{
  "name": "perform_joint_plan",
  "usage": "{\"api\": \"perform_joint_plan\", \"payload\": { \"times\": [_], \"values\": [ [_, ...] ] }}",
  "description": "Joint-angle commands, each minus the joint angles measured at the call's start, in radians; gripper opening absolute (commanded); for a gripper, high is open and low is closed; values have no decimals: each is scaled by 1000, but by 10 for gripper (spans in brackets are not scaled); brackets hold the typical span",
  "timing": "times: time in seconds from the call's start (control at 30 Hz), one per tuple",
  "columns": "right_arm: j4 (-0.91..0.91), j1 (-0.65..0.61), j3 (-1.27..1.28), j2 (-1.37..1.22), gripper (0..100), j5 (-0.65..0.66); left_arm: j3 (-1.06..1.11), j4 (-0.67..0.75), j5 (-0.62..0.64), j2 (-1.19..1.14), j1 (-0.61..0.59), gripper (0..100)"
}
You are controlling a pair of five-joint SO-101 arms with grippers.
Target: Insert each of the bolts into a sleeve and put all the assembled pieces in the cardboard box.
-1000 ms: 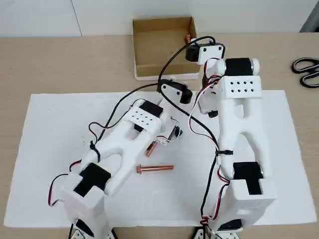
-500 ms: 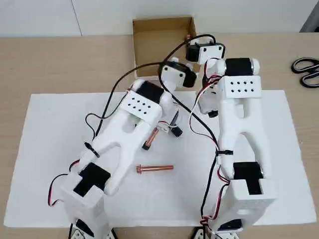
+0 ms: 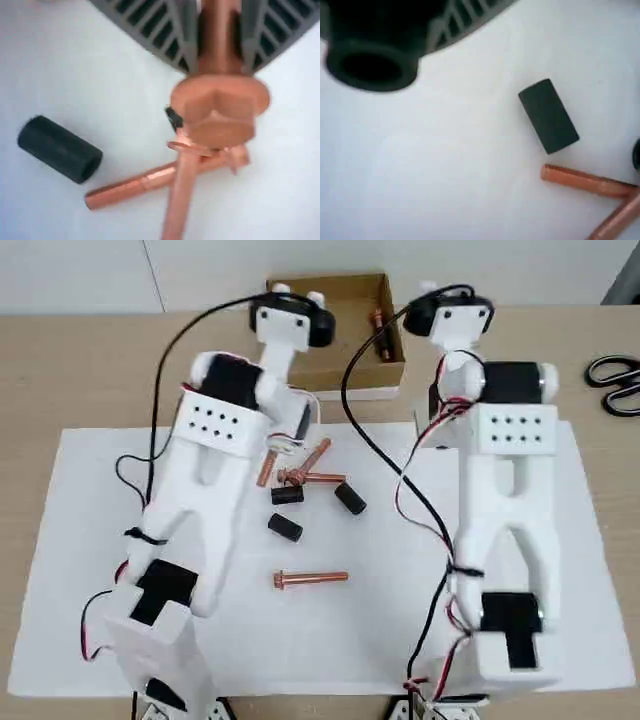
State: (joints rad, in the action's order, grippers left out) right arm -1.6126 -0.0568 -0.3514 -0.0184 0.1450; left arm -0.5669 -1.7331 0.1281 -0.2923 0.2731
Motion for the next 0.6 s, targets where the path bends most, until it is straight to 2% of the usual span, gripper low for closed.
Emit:
{"api": "perform_joint_plan", "payload": {
  "times": [0.0,0.27,0.57],
  "values": [
    [19,7,-6,179,9,-12,-70,-17,3,18,-15,6],
    [-16,4,-5,450,8,-2,-85,-17,5,46,-15,6],
    [-104,4,-5,722,7,-2,-79,-17,37,384,-17,6]
  ]
}}
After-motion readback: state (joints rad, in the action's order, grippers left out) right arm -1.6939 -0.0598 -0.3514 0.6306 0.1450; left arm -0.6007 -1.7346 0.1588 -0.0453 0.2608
